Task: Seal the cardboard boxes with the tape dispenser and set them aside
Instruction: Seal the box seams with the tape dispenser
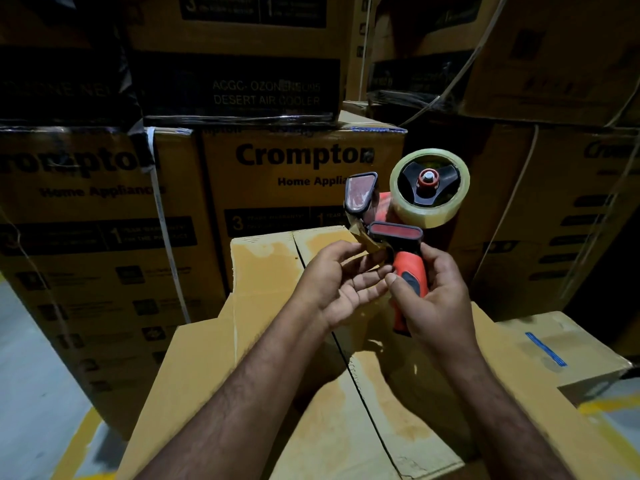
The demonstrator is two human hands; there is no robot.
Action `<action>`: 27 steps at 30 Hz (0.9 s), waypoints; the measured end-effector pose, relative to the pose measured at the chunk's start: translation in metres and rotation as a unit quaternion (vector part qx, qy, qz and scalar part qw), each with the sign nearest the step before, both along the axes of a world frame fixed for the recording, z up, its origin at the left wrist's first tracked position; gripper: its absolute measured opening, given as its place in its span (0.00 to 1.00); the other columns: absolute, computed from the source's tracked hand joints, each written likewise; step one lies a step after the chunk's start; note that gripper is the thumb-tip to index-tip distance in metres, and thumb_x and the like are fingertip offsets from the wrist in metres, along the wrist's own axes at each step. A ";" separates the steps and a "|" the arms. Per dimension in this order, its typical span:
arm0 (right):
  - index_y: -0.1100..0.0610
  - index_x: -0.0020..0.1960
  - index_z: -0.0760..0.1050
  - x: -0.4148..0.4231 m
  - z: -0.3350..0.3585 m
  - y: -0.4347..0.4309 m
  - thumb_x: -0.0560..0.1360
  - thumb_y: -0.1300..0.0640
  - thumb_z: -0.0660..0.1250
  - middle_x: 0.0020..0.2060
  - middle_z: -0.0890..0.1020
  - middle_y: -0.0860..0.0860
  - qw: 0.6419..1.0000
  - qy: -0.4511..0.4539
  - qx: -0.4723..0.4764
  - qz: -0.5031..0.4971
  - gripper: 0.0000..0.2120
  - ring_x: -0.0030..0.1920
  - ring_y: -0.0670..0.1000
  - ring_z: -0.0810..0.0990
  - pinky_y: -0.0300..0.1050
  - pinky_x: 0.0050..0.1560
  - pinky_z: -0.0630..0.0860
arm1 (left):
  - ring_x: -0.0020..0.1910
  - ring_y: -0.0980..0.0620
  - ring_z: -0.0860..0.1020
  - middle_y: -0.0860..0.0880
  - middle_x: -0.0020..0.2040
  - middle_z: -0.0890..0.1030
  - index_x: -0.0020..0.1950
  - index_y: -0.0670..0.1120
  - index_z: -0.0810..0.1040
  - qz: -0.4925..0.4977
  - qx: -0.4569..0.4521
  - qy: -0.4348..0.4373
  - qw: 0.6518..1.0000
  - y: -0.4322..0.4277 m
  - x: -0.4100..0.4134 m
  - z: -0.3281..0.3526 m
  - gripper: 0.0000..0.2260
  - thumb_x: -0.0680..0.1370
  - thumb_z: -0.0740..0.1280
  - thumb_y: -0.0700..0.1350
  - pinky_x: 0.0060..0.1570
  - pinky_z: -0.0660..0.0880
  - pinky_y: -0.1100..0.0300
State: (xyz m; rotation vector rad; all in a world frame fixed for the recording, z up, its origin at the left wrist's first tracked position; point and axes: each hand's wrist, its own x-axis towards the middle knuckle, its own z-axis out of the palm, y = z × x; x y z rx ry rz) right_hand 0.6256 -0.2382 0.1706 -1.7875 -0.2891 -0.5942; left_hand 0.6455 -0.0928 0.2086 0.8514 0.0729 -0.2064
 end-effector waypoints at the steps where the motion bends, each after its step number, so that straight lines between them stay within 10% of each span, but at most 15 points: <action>1: 0.54 0.76 0.64 0.000 0.000 0.000 0.75 0.55 0.73 0.55 0.71 0.36 1.000 -0.001 -0.001 -0.002 0.32 0.50 0.28 0.76 0.30 0.39 0.77 | 0.40 0.43 0.85 0.39 0.42 0.84 0.52 0.38 0.75 -0.011 -0.020 0.015 1.000 0.002 -0.001 0.001 0.08 0.82 0.60 0.42 0.41 0.83 0.52; 27: 0.53 0.74 0.65 -0.019 0.002 0.000 0.75 0.55 0.73 0.55 0.73 0.37 1.000 -0.006 -0.018 -0.007 0.31 0.52 0.35 0.79 0.34 0.43 0.78 | 0.48 0.40 0.82 0.36 0.42 0.85 0.47 0.35 0.77 -0.006 -0.171 0.067 0.983 -0.006 -0.011 0.005 0.04 0.80 0.64 0.32 0.43 0.83 0.47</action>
